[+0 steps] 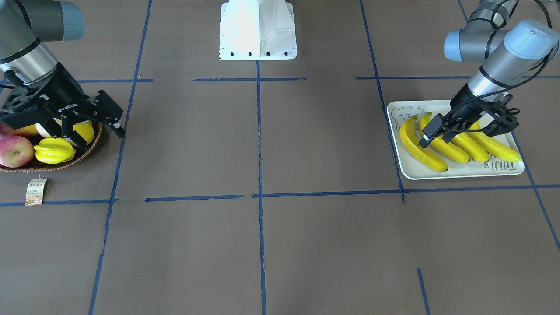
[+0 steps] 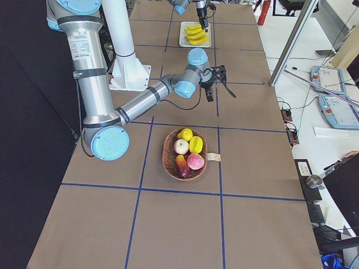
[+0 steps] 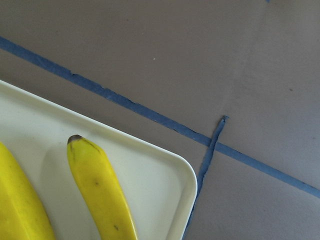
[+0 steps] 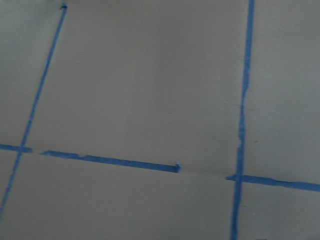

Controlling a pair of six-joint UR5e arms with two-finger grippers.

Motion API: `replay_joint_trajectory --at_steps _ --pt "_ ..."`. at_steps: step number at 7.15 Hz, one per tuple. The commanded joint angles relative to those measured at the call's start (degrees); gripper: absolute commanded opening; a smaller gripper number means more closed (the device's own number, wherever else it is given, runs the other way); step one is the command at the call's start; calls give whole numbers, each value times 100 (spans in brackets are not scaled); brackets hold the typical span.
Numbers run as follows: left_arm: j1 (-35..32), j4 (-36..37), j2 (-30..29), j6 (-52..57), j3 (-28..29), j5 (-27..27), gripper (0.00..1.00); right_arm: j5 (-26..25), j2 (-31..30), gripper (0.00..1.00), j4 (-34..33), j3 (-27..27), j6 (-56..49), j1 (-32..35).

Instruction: Transfer all bananas from basket to plate

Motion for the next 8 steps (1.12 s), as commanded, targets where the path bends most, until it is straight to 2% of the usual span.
replay_joint_trajectory --at_steps 1,2,3,4,5,6,7,8 --pt "-894 1270 27 2487 -30 -32 99 480 -221 100 -1179 20 -1880 1011" --pt "-1482 1808 9 3830 57 -41 99 482 -396 100 -1654 -67 -3088 1433" --pt "-2123 2501 -8 5253 84 -49 99 577 -484 100 -1850 -408 -4179 2073" --pt "-2547 3065 -9 6172 75 -58 99 1092 -520 100 -1913 -916 -4677 2766" --pt "-3091 3523 0 6825 180 -311 99 2063 -529 100 -1862 -1660 -5091 3391" --pt "-3383 3788 70 7214 337 -1122 100 2542 -651 100 -1853 -1816 -5121 3598" --pt "-3447 3948 244 7210 391 -1766 100 2512 -678 100 -1852 -1835 -5130 3617" --pt "-3456 3914 438 7192 400 -1746 100 2355 -783 100 -1844 -1861 -5183 3617"
